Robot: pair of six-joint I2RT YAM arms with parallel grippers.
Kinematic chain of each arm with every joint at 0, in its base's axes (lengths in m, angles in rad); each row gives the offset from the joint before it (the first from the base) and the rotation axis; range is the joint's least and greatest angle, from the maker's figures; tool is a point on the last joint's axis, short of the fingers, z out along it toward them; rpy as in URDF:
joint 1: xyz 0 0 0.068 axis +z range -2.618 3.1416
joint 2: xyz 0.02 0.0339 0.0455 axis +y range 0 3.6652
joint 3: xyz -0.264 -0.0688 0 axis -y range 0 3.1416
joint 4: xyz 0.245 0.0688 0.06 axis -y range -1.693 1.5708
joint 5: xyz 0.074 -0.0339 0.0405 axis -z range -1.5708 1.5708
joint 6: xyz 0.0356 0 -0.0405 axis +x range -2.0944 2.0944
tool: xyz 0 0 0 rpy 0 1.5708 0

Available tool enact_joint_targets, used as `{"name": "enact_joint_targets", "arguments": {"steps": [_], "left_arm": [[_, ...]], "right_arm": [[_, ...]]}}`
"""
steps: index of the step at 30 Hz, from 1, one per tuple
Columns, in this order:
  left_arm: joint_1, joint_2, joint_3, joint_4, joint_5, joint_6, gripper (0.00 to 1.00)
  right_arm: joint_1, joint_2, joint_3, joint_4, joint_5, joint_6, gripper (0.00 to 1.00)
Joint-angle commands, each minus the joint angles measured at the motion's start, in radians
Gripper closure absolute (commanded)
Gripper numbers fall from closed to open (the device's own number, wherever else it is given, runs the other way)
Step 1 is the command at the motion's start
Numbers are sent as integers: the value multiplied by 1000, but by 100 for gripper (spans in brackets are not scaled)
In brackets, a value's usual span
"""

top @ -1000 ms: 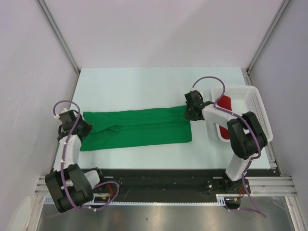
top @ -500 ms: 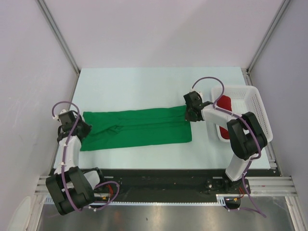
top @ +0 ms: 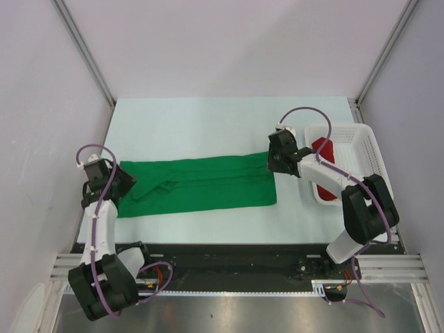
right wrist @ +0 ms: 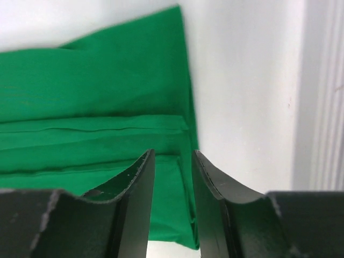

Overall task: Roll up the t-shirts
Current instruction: Fold the T-shirt at the center of the board.

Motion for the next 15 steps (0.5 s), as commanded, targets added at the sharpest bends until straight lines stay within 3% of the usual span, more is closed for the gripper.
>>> {"name": "enact_joint_targets", "arguments": {"steps": [1,6,9,12,15], "left_arm": [[-122,-58,111,-43,-34,82,46],[-335,62,201,-57,-108,122,44],[-507,156,269,-57,-193,116,53],[-568,257,296,-21,-235,98,63],[-599,365,335,-8,-281,87,66]], "right_arm": [[20,-60,11,78,-16,-24,61],[31,11,71,140,-24,-55,61],[34,64,109,167,-32,-66,61],[40,110,128,186,-33,-67,62],[49,140,137,193,-26,-69,63]]}}
